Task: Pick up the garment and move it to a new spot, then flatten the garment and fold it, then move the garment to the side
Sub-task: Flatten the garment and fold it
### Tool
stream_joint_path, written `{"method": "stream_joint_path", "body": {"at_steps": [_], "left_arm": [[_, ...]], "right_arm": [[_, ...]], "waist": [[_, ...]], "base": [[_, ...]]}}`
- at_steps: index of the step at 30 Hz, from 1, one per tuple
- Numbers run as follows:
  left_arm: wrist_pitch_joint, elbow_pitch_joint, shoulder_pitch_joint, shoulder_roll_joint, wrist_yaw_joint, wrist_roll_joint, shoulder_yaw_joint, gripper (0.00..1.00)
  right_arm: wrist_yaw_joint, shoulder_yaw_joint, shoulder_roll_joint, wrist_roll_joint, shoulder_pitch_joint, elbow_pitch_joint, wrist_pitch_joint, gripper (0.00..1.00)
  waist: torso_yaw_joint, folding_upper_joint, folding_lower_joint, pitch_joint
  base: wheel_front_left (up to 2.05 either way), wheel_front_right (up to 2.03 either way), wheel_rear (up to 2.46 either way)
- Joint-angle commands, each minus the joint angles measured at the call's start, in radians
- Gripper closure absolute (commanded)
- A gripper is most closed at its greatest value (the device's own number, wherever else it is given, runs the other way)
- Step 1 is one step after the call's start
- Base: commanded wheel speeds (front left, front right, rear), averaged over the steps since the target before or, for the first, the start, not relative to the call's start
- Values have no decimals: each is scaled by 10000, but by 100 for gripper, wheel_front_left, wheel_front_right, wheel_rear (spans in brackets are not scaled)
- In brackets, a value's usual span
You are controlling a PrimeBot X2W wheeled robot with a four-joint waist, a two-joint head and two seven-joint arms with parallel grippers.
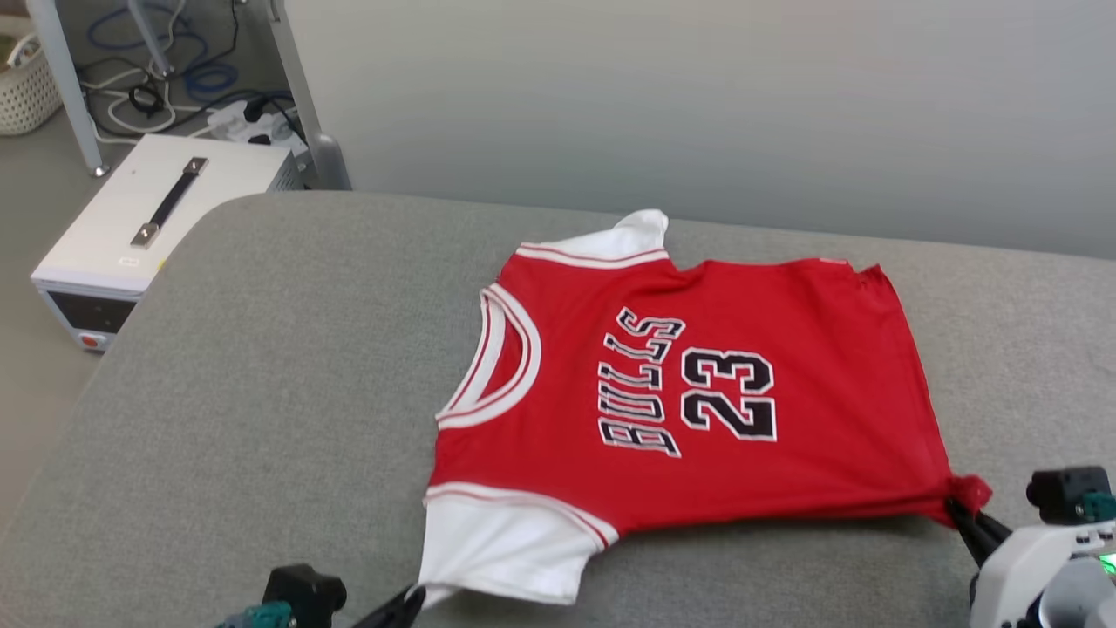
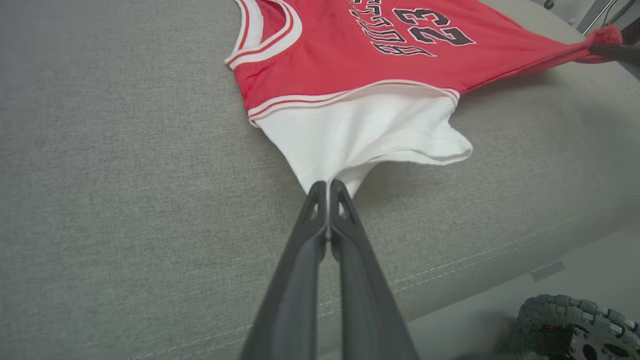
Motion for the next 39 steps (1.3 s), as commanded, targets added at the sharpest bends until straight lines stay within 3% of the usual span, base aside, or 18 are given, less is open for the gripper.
{"method": "stream_joint_path", "body": {"at_steps": [1,11,18,29,39], "left_arm": [[106,-204,328,183,-2,-180,-22,100],[1015,-1725,1647,943,-10,-1001,-256,100],[976,-2337,1818,1144,120,-1009,-182,100],[793,-2738,-149,1007,133,-694,351,100],[1246,-1488,-2554,542,7,-529,299,100]], "right_arm": [[-17,-119,-117,154,368,-222,190,100],[-17,-1313,-395,431,2593,-2295,1730,100],[-17,-2509,-39,35,3781,-3662,2367,100],[-17,-3850,478,-419,3509,-5322,3133,100],[-17,-4027,612,-1022,2158,-5226,3923,100]], "waist": [[-88,0,1,-279],[-144,0,1,-586],[-173,0,1,-493],[-262,0,1,373],[-656,0,1,1569]], "base": [[0,0,0],[0,0,0],[0,0,0],[0,0,0],[0,0,0]]}}
